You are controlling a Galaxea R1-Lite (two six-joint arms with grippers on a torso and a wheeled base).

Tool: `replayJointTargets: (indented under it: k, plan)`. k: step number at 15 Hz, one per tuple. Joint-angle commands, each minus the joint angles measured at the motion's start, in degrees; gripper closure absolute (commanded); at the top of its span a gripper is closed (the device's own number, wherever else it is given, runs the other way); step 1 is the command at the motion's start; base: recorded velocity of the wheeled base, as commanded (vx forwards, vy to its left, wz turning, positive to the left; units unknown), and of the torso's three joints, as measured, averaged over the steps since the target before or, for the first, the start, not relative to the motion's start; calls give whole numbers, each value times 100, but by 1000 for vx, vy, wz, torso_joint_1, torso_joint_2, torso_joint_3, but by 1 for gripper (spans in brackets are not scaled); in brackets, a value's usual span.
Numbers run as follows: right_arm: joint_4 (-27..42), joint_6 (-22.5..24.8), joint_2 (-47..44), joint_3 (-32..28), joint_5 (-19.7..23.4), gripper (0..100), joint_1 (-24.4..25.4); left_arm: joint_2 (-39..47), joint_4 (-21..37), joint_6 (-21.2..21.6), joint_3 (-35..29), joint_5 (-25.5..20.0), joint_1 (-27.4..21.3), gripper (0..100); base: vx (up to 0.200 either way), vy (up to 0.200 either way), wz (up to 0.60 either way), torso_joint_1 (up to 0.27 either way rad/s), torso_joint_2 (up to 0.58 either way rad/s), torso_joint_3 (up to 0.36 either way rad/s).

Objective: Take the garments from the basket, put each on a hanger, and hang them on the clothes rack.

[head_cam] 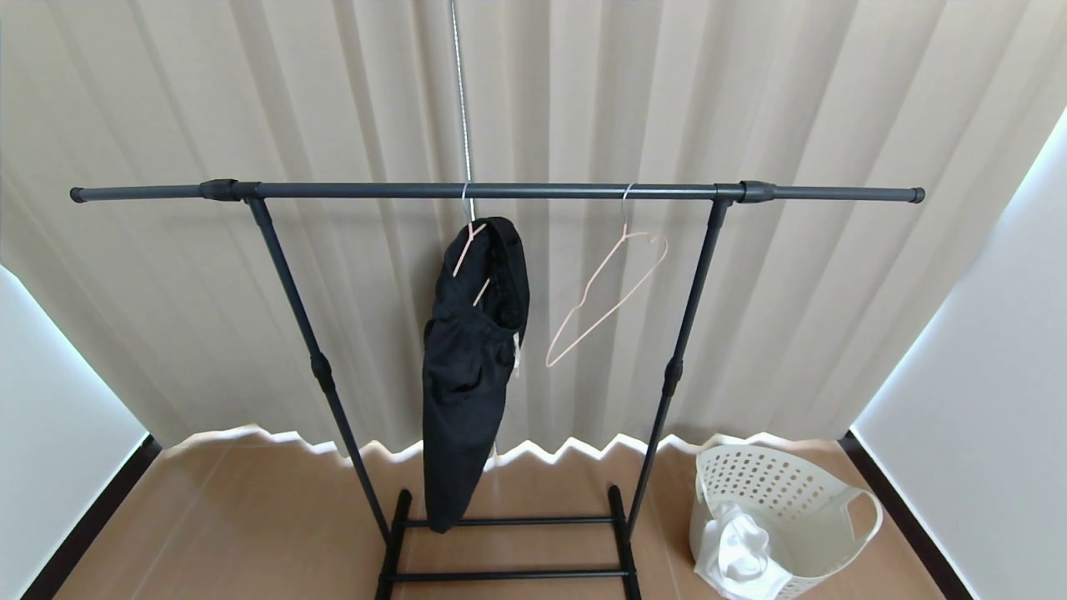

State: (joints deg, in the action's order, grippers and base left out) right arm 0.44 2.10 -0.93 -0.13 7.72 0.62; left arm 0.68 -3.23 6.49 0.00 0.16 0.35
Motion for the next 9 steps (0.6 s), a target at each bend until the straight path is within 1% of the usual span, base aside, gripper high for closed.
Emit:
replayJointTargets:
  k: [1, 4, 9]
  plan:
    - [9, 10, 75, 5, 19, 0, -18, -68, -11, -60, 0, -209, 0, 0, 0, 0, 0, 0, 0, 0]
    - [26, -16, 75, -4, 46, 0, -18, -68, -29, -227, 0, -244, 0, 0, 0, 0, 0, 0, 0, 0]
    - [26, -8, 75, -4, 55, 0, -18, -68, -37, -279, 0, -271, -9, 0, 0, 0, 0, 0, 0, 0]
